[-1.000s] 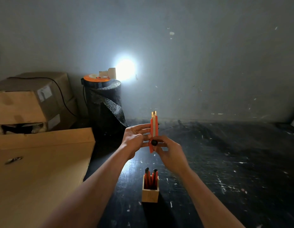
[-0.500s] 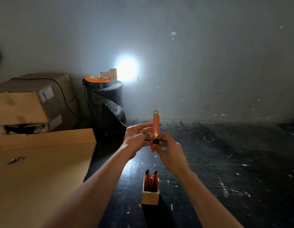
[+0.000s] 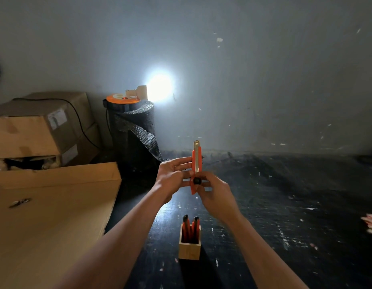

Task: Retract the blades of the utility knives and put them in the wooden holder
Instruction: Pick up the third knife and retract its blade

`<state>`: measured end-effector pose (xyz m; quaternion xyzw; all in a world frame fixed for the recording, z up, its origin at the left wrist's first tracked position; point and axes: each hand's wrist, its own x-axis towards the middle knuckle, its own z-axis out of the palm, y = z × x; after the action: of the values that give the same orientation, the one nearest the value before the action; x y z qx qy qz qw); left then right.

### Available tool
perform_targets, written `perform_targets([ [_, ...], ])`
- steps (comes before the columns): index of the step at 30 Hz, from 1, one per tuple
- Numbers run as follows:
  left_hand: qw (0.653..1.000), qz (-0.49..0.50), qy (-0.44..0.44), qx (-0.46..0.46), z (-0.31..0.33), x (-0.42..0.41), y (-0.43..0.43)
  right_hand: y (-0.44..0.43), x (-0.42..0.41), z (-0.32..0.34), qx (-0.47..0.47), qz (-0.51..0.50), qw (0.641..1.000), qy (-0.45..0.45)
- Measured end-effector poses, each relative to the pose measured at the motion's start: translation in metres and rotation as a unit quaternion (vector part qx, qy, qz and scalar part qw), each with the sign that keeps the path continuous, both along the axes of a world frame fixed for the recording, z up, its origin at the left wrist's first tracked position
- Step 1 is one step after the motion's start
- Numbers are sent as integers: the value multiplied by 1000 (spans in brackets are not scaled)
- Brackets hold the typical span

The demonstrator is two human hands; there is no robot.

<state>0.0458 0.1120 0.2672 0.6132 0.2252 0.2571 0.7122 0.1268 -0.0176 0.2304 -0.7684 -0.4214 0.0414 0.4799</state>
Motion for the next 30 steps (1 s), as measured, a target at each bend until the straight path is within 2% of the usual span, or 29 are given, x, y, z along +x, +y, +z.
perform_targets([
  [25,1000,5,-1,-3,-3,-1,-2,0,-5,-5,-4,-15,999,30],
  [30,1000,10,1,3,-4,0,-1,1,-3,-6,-12,-11,1000,-2],
])
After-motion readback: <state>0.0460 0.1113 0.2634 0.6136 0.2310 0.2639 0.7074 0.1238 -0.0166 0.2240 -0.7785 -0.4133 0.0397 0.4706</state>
